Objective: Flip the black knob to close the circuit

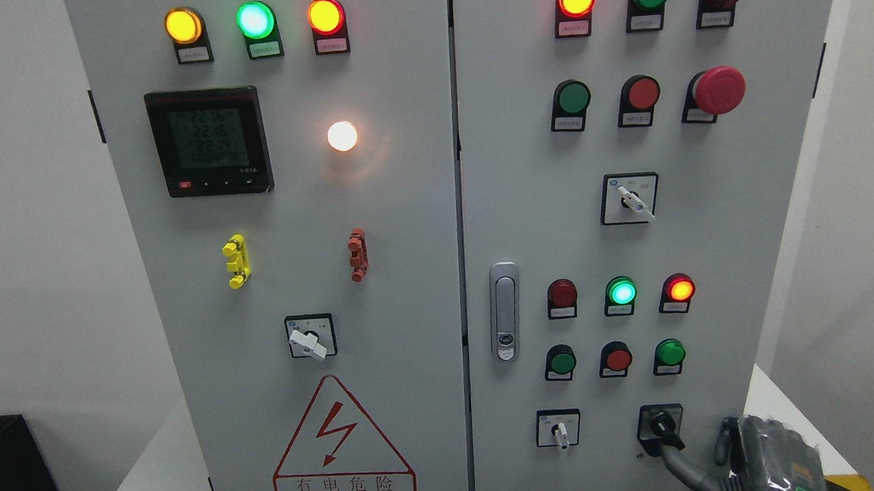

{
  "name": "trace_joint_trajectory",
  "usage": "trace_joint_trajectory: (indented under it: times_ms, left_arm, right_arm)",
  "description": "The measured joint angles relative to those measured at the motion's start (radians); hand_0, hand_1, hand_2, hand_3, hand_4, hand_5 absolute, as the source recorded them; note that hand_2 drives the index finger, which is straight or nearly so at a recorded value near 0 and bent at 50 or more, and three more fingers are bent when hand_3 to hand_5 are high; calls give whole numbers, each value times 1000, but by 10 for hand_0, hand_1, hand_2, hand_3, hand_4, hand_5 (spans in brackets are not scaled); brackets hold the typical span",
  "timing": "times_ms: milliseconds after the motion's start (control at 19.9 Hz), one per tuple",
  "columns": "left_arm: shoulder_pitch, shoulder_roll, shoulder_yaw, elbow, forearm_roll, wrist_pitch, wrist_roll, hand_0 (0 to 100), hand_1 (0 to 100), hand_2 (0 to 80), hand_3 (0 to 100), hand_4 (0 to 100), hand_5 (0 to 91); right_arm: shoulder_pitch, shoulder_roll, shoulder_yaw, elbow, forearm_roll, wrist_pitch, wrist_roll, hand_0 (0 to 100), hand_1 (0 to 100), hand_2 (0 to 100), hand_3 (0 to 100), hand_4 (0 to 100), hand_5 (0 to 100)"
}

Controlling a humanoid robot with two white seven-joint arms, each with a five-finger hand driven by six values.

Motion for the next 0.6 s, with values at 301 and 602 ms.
trace_joint_trajectory:
  times_ms: [301,602]
  left_arm:
    - [0,0,0,0,0,0,0,0,0,0,0,0,0]
    - [0,0,0,0,0,0,0,0,0,0,0,0,0]
  right_arm:
    - [-3,-4,-2,-1,-8,2,0,0,274,750,914,731,733]
    - [-4,-6,-3,-3,-13,2,1,0,272,749,914,731,733]
